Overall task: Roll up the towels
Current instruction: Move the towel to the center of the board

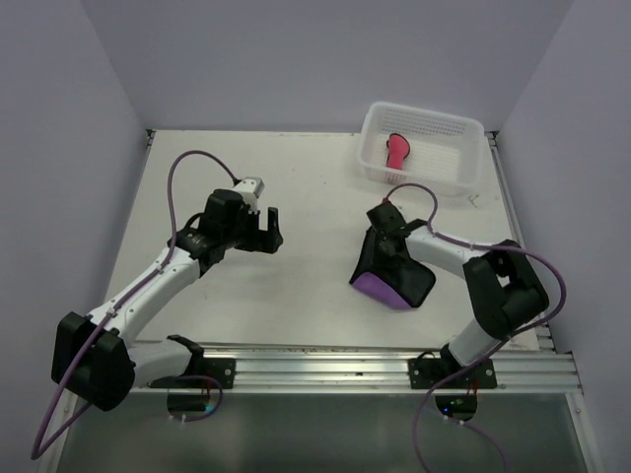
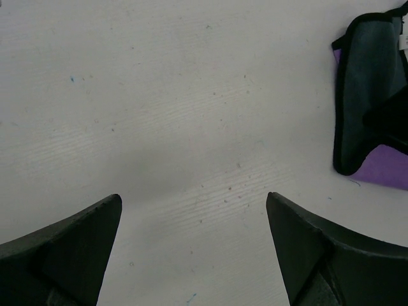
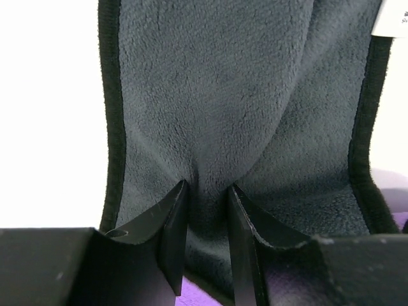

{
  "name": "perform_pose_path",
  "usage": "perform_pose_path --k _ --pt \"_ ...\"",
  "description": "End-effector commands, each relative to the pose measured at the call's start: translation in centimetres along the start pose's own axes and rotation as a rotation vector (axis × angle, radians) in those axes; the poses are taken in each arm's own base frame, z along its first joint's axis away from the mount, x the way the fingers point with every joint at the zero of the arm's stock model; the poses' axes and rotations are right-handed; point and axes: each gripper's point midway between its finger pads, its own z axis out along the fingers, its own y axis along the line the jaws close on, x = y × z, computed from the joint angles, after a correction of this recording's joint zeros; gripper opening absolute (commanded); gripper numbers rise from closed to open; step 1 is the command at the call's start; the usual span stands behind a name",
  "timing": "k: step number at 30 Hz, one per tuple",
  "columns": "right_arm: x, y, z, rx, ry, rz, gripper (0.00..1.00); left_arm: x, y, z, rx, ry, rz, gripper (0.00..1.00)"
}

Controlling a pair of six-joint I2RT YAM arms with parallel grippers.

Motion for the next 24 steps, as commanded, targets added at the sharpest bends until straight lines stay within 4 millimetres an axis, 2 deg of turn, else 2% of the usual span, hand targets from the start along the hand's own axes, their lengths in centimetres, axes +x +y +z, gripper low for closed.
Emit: perform_pose_path --k 1,2,3,5,6,7,8,10,11,12,13,16,18,20,21,22,23,24 --pt "0.5 6.2 0.0 -0.132 0.009 -0.076 0.32 -1.1 0.9 -1.1 -0.057 -0.075 0.015 1.0" --pt "1.7 8.0 0.3 -0.156 0.03 -0.122 0.32 -1.2 0.9 -1.4 -0.057 -0.082 0.007 1.0" --pt "2.1 9.2 0.3 -0.173 0.037 -0.137 0.32 -1.8 1.7 -2.0 -0.108 -0.117 0.001 1.0" --pt "2.1 12.1 -0.2 -0.224 0.038 -0.158 0.33 -2.0 2.4 -2.5 -0.146 -0.141 -0.015 1.0" --pt "3.3 13.3 -0.1 -0.235 0.059 -0.187 0.34 -2.4 2.9 -2.9 -0.18 -0.164 -0.023 1.0" --pt "2.9 14.7 -0.7 -0.264 0.049 -0.18 0.35 -2.5 3.2 -3.1 -0.194 -0.169 -0.029 0.99" --pt "3.5 16.0 -1.3 -0.299 0.058 -0.199 0.39 -2.5 3.3 -3.2 -0.202 -0.172 -0.037 1.0" --pt "2.9 17.5 -2.8 -0.342 0.044 -0.186 0.48 -2.3 3.2 -3.0 -0.2 -0.158 -0.045 1.0" --pt "2.6 17.9 -3.6 -0.363 0.04 -0.178 0.56 -2.0 3.0 -2.7 -0.187 -0.144 -0.054 1.0" --pt "2.4 18.0 -4.3 -0.376 0.034 -0.173 0.59 -1.8 2.9 -2.3 -0.181 -0.127 -0.059 1.0" --pt "1.4 18.2 -6.0 -0.406 -0.002 -0.162 0.61 -1.7 2.7 -2.1 -0.173 -0.119 -0.066 1.0" --pt "-0.4 17.6 -8.7 -0.436 -0.061 -0.137 0.68 -1.3 1.6 -0.6 -0.108 -0.093 -0.09 1.0" --pt "-1.4 16.7 -9.4 -0.451 -0.072 -0.102 0.68 -0.7 0.5 0.4 -0.043 -0.068 -0.104 0.99" --pt "-2.4 14.9 -9.6 -0.448 -0.089 -0.047 0.64 -0.6 -0.8 1.3 0.035 -0.068 -0.114 0.96" --pt "-2.5 14.6 -9.6 -0.476 -0.076 -0.029 0.58 -0.2 -1.0 2.0 0.054 -0.057 -0.116 0.95" --pt "-2.0 13.7 -9.0 -0.474 -0.058 -0.014 0.56 0.2 -1.3 2.5 0.071 -0.049 -0.12 0.92" --pt "-3.0 12.5 -8.8 -0.471 -0.067 0.027 0.51 -0.3 -2.0 2.9 0.109 -0.06 -0.127 0.9" --pt "-3.2 12.1 -8.6 -0.48 -0.069 0.039 0.48 0.3 -2.0 3.8 0.115 -0.036 -0.13 0.89"
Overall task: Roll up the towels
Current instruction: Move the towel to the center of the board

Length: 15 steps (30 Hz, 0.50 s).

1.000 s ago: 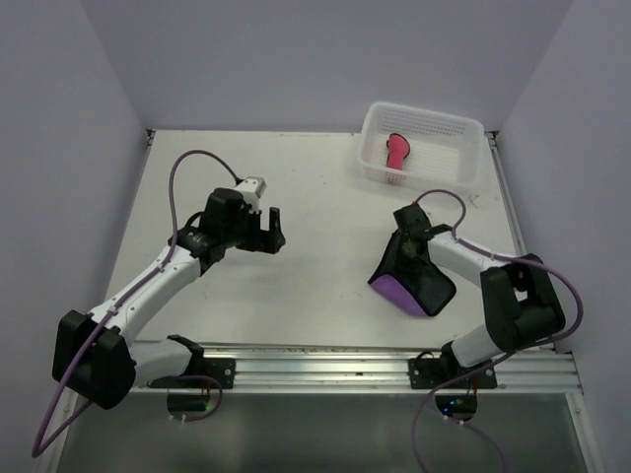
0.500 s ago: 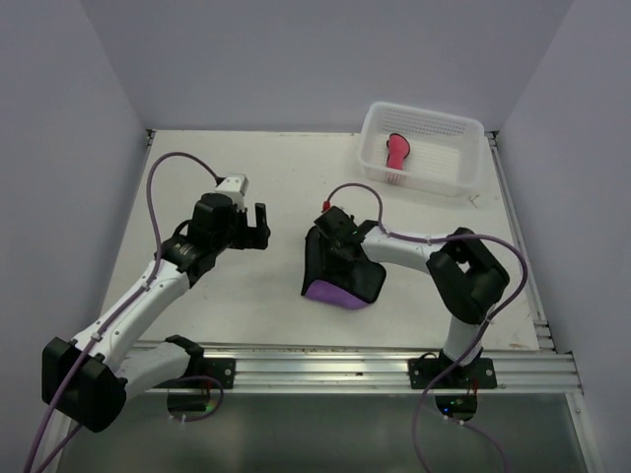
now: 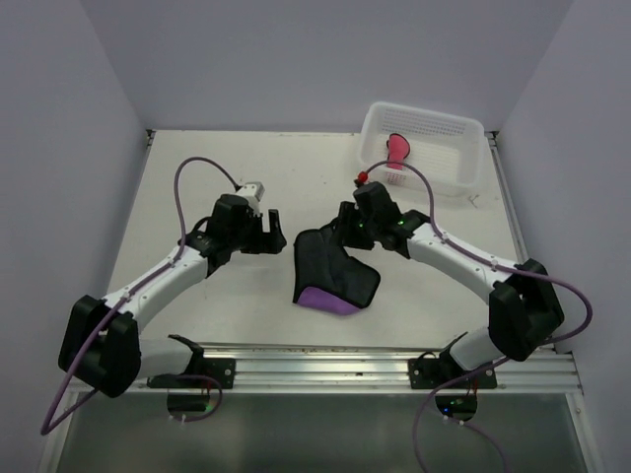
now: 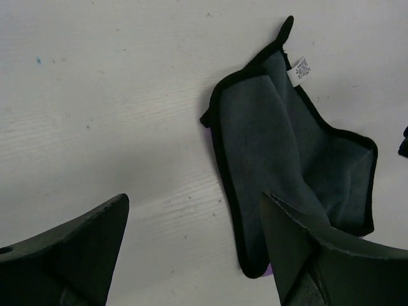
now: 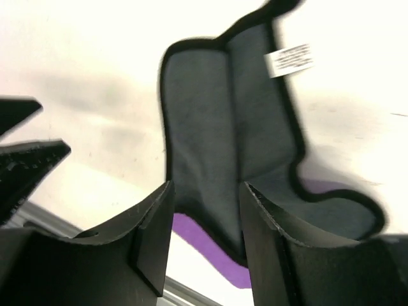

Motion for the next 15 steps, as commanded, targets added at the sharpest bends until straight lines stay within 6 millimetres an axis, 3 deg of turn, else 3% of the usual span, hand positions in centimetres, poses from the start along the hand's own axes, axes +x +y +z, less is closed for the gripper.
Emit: perform_pose_path --k 1,5,7,11,15 --pt "1.0 -2.6 0.1 -0.017 0.051 0.072 0.44 -1.3 -3.1 1.8 0.15 -0.04 -0.023 0.86" --pt "0.9 -4.3 0.4 -0.015 0.068 0.07 0.4 -0.1 -3.5 4.8 0.157 0.015 -0.015 0.84" --pt "0.7 -4.3 0.6 -0.037 0.067 0.066 0.4 -0.3 -3.9 5.7 0.165 0.024 -0.006 0.81" --pt "0.5 -4.6 1.2 -0.063 0.076 0.072 0.28 0.6 -3.6 7.9 0.144 0.075 0.002 0.79" --pt "0.4 -4.9 1.8 -0.078 0.086 0.08 0.25 0.4 -3.6 9.3 0.132 0.087 0.016 0.72"
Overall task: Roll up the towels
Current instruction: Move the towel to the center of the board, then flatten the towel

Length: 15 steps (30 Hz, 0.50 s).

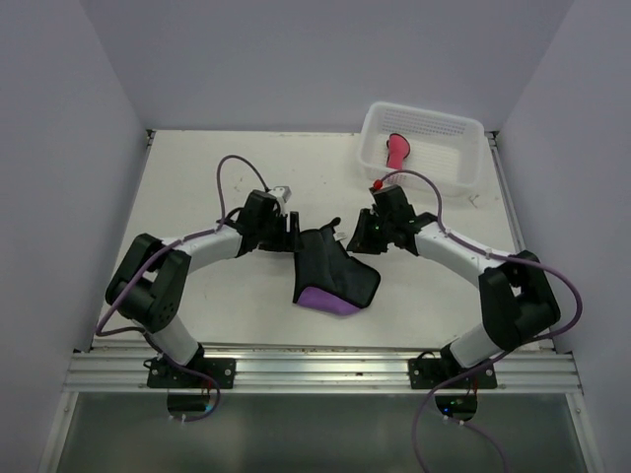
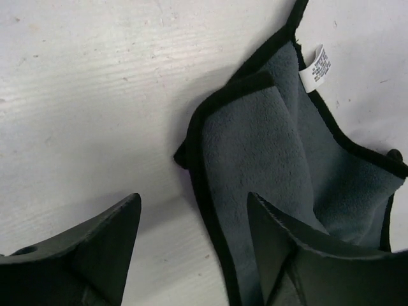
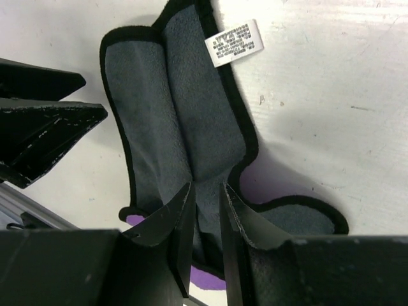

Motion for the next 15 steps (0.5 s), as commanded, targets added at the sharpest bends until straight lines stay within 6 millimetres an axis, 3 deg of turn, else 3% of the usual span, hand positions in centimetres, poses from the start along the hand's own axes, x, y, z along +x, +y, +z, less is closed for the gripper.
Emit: perform_pose_path --k 1,10,15 --pt "-0.5 0.8 0.5 -0.073 0.004 -0.02 0.25 -3.9 -1.9 0.7 0.049 -0.096 0.046 0.69" --pt "-1.3 0.0 0.8 -0.085 0.006 -0.001 0.23 -4.2 -1.7 2.9 0.044 -0.067 0.052 0.46" --pt "-1.5 -0.2 0.8 -0.088 0.005 0.002 0.22 -3.9 -1.8 3.3 0.052 -0.051 0.05 0.41"
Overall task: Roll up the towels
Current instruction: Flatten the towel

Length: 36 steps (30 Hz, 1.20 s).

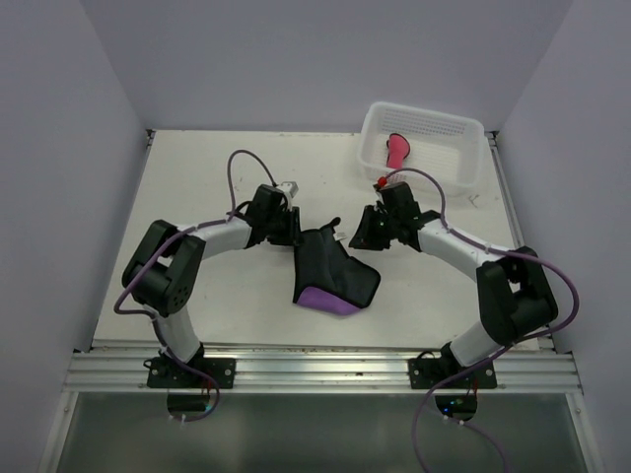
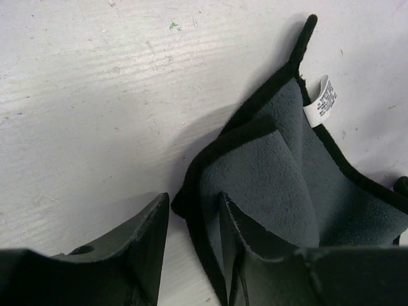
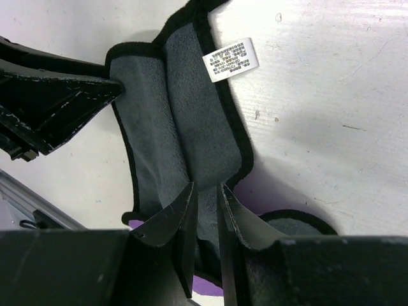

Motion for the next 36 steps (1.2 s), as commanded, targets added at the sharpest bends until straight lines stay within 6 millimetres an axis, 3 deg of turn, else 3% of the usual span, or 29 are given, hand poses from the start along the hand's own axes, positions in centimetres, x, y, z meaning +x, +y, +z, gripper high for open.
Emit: perform_pose_path --k 1,2,5,6,8,11,16,19,30,36 --pt "-0.4 0.4 0.2 -0.037 -0.002 -0.018 0.22 -2.2 -1.4 0.2 0.046 -0.057 0.032 0.4" --pt "-0.5 0.4 0.2 -0.039 -0.003 -0.016 0.22 -2.1 -1.3 0.3 0.041 -0.054 0.031 0.38" --pt "-0.5 0.3 0.3 -0.04 -0.002 -0.01 0.21 -1.9 -1.3 0.3 0.045 -0.047 0.03 0.2" --pt "-0.5 0.2 0.3 -0.039 -0.003 -0.009 0.21 -1.8 -1.3 0.3 0.047 -0.046 0.03 0.09" --pt "-0.5 0.2 0.2 -0.039 -0.003 -0.011 0.21 -1.9 -1.3 0.1 0.044 -0.049 0.029 0.01" --pt "-0.8 0.1 0.1 -0.027 -0.015 -0.013 0.21 -2.4 -1.4 -0.8 0.036 -0.065 0.032 0.0" --pt "-2.6 -0.5 0.8 0.04 -0.063 -0.008 0.38 -2.6 -1.6 -2.0 0.033 -0.083 0.039 0.0" --pt "-4.1 -0.5 1.1 0.08 -0.098 0.006 0.43 -2.4 -1.8 -2.5 0.038 -0.083 0.04 0.0" --pt "-6.6 1.6 6.3 0.186 -0.121 -0.012 0.53 -1.1 -2.3 -3.0 0.049 -0.068 0.058 0.0" --pt "-6.4 2.7 8.4 0.251 -0.115 -0.045 0.56 -1.1 -2.3 -3.6 0.041 -0.081 0.068 0.0"
